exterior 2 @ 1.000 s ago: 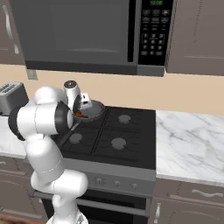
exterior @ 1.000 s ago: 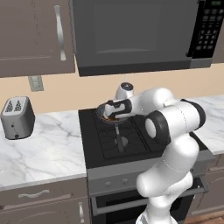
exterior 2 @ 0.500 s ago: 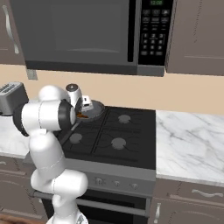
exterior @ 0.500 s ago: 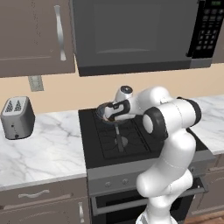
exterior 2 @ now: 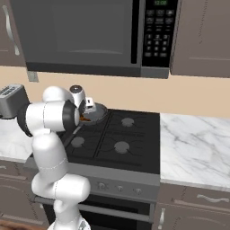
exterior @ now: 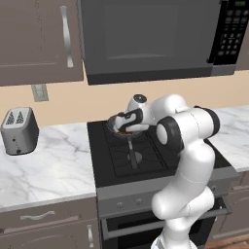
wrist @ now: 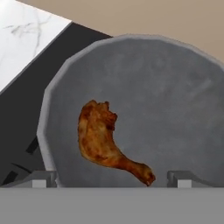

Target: Take the chicken drumsticks from the pan and place one on each plate on the dining counter.

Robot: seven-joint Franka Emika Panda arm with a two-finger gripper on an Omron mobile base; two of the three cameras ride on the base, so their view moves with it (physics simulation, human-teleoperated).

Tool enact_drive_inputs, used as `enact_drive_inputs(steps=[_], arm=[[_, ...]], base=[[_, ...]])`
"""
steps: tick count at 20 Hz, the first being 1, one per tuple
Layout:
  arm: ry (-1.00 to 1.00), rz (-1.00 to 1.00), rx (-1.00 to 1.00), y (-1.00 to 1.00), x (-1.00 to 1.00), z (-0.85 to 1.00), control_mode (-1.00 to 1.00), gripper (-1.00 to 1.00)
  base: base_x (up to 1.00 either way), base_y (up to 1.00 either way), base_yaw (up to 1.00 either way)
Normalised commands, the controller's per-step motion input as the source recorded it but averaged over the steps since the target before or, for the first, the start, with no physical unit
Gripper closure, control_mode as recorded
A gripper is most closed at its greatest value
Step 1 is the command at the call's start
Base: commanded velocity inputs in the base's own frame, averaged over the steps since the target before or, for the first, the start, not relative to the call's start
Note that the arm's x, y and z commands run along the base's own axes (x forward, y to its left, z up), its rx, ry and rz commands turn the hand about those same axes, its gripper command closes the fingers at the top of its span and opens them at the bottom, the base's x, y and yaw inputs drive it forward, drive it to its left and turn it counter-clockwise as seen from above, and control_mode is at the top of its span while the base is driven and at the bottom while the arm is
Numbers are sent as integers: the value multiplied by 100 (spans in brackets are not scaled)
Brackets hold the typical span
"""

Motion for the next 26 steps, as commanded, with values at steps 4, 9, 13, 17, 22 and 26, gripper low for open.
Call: enact_drive_inputs(steps=[4, 9, 13, 17, 22, 26], arm=[[0, 0, 3, 0, 1, -17, -100, -100], [0, 0, 2, 0, 4, -19, -100, -100], [0, 0, 2, 0, 22, -13, -100, -100], [0, 0, 0, 0, 24, -7, -100, -100], [0, 0, 0, 0, 14, -6, -100, -100], [0, 0, 1, 0, 0, -4, -100, -100]], base=[[0, 0, 0], [0, 0, 0], [0, 0, 0], [0, 0, 0], [0, 0, 0], [0, 0, 0]])
